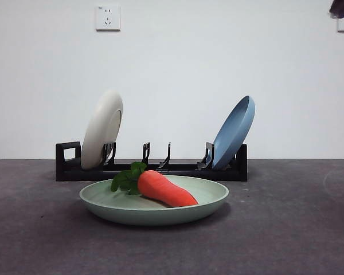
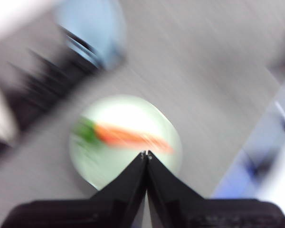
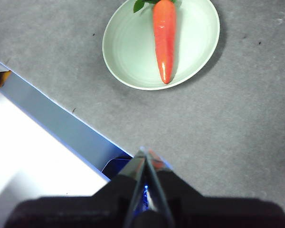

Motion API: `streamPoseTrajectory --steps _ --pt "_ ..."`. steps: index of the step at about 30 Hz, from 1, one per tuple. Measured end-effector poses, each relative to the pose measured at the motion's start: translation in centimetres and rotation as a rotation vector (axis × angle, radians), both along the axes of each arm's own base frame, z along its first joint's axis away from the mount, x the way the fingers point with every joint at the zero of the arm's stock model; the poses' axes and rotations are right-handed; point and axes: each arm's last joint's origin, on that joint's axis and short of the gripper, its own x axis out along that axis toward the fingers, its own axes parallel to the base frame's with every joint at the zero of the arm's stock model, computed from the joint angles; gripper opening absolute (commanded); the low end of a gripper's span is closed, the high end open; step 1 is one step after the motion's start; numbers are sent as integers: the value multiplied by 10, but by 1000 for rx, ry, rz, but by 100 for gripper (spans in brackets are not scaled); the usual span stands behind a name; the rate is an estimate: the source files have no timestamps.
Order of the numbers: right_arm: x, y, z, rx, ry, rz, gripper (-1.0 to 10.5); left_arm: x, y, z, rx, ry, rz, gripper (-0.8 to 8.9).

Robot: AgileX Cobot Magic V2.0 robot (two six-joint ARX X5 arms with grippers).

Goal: Take the green plate from the plate rack,put the plate on the table,take the carrot from the table,put the carrot in the plate

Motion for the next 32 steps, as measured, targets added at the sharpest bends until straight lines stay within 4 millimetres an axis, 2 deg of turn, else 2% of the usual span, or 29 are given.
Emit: streamPoseTrajectory --steps 5,8,11,17,24,32 --pt "0 0 0 1 -1 1 1 9 41 22 -199 -234 127 -4" --pt "-1 0 0 2 -2 1 1 8 66 18 -264 -371 194 -4" --pt "-1 0 0 2 -2 1 1 2 88 4 -292 -500 320 -4" --pt "-1 0 0 2 -2 1 1 -12 111 -49 -275 -644 505 -4" --pt "-1 0 0 2 -2 1 1 -5 121 -137 -183 -543 627 -4" --pt "-1 0 0 2 -2 1 1 -1 127 -195 -147 -466 696 -4"
